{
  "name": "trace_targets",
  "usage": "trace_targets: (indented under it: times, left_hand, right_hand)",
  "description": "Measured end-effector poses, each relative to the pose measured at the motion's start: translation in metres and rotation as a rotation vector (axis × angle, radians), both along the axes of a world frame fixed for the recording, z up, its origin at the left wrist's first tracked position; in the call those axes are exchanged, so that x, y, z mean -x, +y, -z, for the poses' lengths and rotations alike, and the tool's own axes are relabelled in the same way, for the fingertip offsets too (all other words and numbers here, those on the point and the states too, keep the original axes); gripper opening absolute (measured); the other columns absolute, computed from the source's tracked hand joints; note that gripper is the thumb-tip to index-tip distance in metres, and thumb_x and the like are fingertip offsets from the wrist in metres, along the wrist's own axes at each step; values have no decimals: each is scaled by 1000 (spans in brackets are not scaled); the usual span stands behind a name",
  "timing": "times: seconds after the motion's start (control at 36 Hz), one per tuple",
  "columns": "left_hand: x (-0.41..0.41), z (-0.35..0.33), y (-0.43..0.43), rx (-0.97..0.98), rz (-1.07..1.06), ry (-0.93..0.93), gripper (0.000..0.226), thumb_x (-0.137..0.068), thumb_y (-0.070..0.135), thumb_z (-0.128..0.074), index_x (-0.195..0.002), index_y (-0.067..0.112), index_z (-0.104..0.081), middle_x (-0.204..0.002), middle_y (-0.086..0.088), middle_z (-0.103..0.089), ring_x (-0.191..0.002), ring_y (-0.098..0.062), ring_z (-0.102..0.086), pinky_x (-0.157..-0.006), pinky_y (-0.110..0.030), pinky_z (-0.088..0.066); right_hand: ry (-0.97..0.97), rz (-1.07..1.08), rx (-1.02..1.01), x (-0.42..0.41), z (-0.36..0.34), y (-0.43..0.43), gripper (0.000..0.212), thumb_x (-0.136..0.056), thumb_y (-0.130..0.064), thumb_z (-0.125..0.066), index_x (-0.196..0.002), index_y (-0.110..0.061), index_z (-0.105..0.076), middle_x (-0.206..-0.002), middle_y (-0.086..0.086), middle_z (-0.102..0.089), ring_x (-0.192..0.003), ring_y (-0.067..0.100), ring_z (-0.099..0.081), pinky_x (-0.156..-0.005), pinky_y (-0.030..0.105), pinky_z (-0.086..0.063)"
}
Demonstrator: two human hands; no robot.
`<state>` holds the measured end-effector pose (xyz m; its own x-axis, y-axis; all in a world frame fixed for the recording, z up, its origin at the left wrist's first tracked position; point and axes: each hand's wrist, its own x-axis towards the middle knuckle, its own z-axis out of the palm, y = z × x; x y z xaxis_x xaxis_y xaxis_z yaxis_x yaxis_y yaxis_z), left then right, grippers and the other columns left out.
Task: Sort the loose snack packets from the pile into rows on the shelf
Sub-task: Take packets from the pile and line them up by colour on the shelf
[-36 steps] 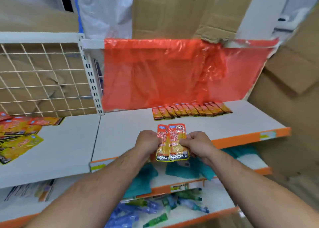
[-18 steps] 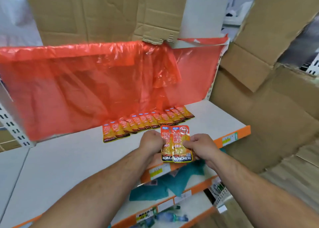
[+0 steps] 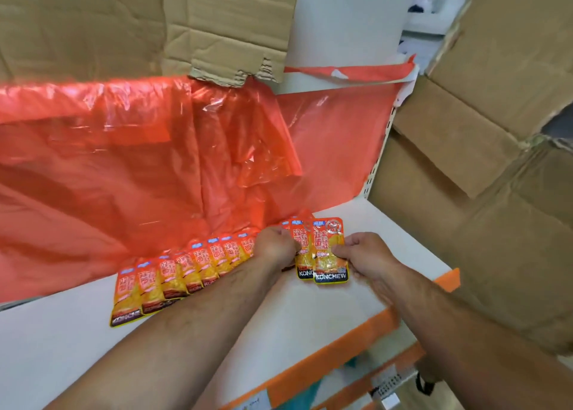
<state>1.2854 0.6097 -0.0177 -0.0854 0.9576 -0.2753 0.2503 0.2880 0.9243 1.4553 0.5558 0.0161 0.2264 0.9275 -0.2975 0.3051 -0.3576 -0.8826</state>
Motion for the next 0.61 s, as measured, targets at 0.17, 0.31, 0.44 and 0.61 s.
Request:
trace_targets:
  times: [0.17, 0.31, 0.44, 0.61]
  left_hand:
    - [-33, 1, 25, 43, -131, 9, 30, -79, 1, -71, -61, 15, -51, -61, -5, -57, -59, -22, -58, -62, -33, -54]
    - [-57, 21, 49, 72, -214, 88, 19, -67, 7, -76, -62, 10, -58, -64, -9, -64, -63, -25, -64, -71, -50, -60]
    - [-84, 16, 58, 82, -288, 177, 20, -65, 11, -79, -59, 9, -61, -72, -13, -71, -71, -29, -71, -70, -45, -61]
    - [-104, 5, 56, 38, -327, 465, 14, -75, 18, -74, -83, 7, -72, -89, -10, -74, -87, -27, -70, -71, -32, -54]
  right_hand:
    - [36, -103, 24, -30, 9, 46, 28, -89, -9, -69, -64, -15, -58, -36, -8, -46, -32, 8, -34, -42, 20, -20]
    - [24, -228, 34, -60, 9, 76, 33, -91, -6, -65, -62, -19, -54, -34, -10, -46, -28, 5, -35, -39, 18, -21]
    - [-8, -309, 64, -86, 11, 106, 27, -90, -9, -68, -67, -15, -56, -43, -6, -53, -29, 4, -41, -35, 16, -27]
    - [0, -381, 104, -103, 23, 130, 25, -89, -11, -70, -69, -15, -55, -56, 0, -56, -41, 10, -44, -40, 21, -28]
